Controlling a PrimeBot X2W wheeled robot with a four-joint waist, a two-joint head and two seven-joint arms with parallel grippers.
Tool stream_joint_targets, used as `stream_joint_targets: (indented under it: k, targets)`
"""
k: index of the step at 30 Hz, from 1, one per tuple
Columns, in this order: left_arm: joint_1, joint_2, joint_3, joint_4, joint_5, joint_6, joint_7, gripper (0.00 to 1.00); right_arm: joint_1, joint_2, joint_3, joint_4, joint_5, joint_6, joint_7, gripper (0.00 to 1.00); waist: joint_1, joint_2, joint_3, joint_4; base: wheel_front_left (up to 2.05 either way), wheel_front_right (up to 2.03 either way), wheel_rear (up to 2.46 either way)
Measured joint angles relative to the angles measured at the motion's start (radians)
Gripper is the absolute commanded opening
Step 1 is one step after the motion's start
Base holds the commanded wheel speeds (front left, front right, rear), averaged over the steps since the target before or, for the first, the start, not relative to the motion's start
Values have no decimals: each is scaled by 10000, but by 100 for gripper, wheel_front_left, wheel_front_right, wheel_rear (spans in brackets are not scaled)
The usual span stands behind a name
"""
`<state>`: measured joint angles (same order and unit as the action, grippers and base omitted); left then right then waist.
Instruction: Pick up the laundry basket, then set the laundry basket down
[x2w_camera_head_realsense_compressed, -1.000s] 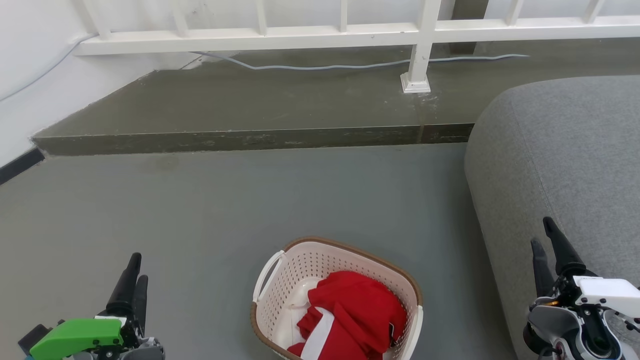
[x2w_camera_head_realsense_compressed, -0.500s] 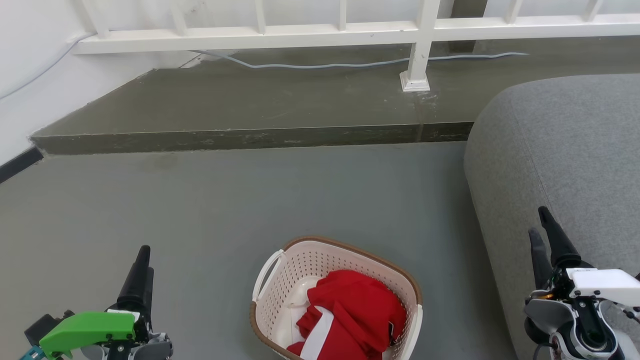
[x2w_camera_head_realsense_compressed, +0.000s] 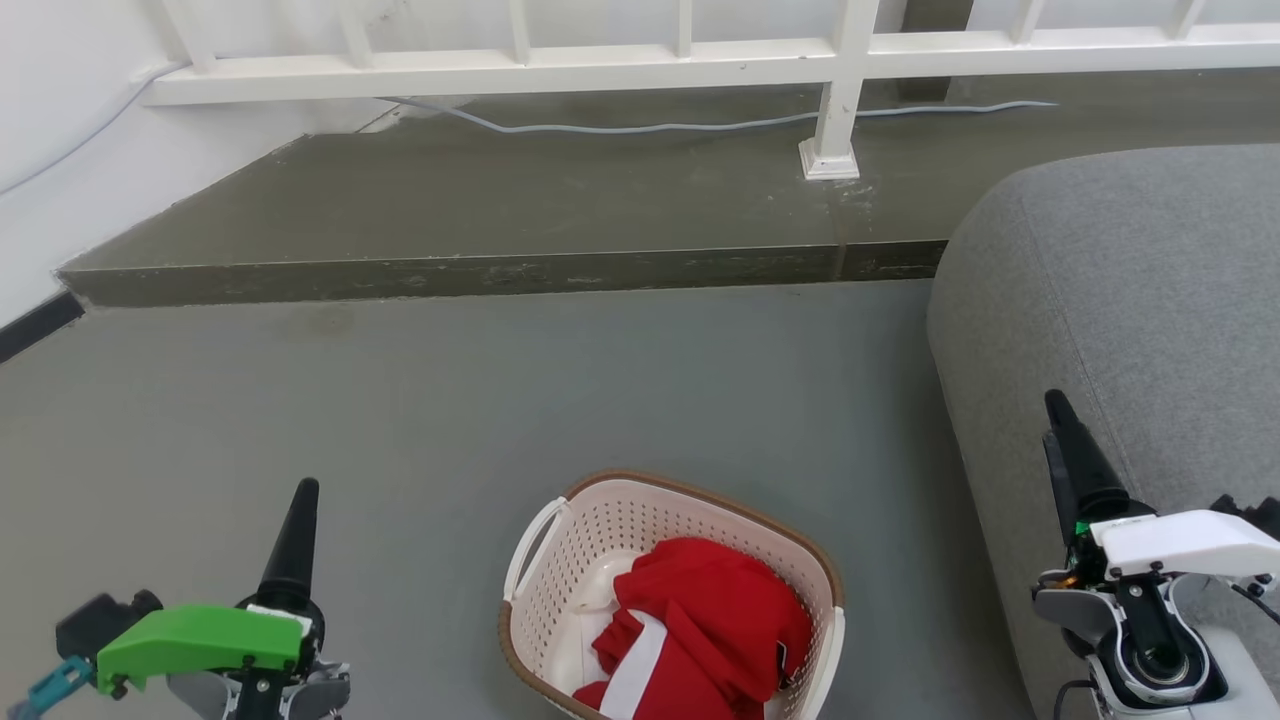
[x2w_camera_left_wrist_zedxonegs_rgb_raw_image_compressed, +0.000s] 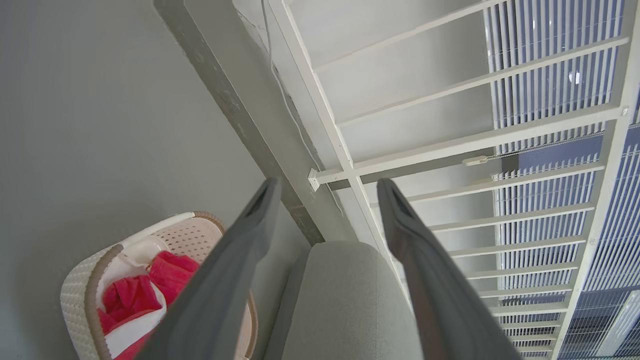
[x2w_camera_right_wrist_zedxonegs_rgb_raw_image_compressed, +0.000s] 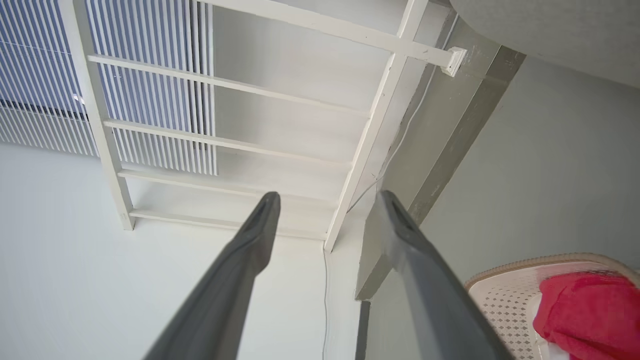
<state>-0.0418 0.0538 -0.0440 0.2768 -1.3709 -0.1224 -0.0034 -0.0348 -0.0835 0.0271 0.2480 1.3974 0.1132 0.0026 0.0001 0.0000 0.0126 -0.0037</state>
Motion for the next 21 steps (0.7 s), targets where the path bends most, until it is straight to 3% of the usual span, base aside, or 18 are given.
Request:
stream_joint_targets:
  k: [9, 21]
  targets:
    - [-116, 192, -194, -107, 1762, 12, -307, 100, -210, -499, 671, -2, -1298, 6, -380, 100, 0, 0, 27, 8, 0, 0, 0]
    - [-219, 196, -539, -301, 3965, 410, -738, 100, -476, -769, 1087, 169, -3193, 6, -809, 100, 0, 0, 67, 2, 0, 0, 0]
